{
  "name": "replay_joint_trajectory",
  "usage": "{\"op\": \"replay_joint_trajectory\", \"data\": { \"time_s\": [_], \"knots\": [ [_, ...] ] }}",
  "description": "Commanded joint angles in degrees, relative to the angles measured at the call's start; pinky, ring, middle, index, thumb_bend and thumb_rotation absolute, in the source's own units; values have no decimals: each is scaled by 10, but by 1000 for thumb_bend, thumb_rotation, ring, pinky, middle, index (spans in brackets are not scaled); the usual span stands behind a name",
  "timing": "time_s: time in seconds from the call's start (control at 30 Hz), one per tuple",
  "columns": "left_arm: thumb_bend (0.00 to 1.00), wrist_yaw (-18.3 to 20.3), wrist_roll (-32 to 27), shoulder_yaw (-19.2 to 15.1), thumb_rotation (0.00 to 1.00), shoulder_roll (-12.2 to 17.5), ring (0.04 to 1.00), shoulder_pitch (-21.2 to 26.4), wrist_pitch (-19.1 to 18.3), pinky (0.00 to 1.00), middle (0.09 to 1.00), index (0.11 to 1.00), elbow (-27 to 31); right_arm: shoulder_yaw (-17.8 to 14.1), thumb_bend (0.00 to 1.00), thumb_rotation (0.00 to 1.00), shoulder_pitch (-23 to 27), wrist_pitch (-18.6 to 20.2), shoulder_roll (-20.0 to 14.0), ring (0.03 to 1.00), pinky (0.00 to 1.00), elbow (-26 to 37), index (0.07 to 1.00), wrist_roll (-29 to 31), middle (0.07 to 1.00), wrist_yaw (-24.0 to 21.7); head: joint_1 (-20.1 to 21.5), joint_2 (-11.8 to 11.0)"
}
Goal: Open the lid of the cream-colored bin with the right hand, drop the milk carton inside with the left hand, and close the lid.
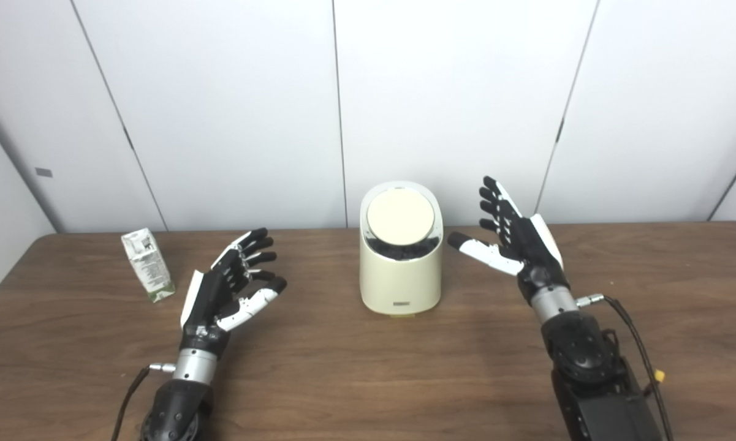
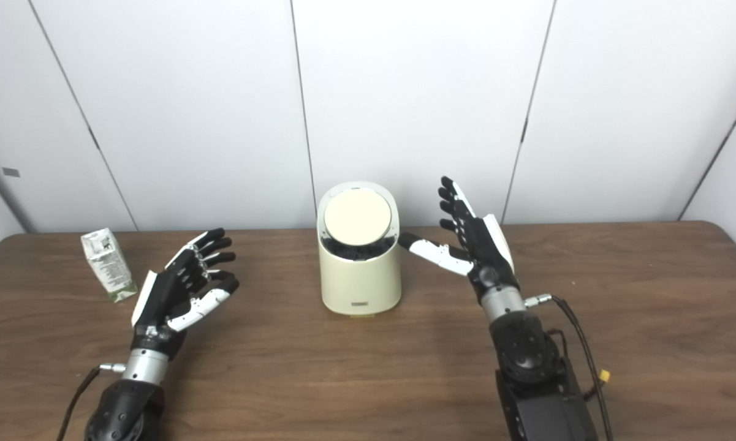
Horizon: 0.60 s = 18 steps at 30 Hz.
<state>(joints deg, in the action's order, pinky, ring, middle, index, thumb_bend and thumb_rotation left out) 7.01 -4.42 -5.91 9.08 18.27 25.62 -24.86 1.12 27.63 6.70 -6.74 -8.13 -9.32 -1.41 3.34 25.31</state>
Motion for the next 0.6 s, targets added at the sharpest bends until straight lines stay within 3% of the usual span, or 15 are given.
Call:
{"op": "replay_joint_trajectory", "data": {
  "time_s": [0.0,0.3,0.57],
  "knots": [
    [747,-3,-1,2,292,-8,769,-32,12,626,824,864,-34,-1,809,485,39,3,-6,963,907,6,994,4,968,-4,-1,1],
    [751,-3,1,0,298,-8,766,-30,12,624,829,863,-38,9,818,462,82,44,-6,954,880,-17,1000,-17,972,3,0,3],
    [768,-1,0,2,307,-9,766,-29,13,624,824,865,-40,23,830,427,98,58,-6,954,857,-36,995,-38,966,6,-3,7]
  ]
}}
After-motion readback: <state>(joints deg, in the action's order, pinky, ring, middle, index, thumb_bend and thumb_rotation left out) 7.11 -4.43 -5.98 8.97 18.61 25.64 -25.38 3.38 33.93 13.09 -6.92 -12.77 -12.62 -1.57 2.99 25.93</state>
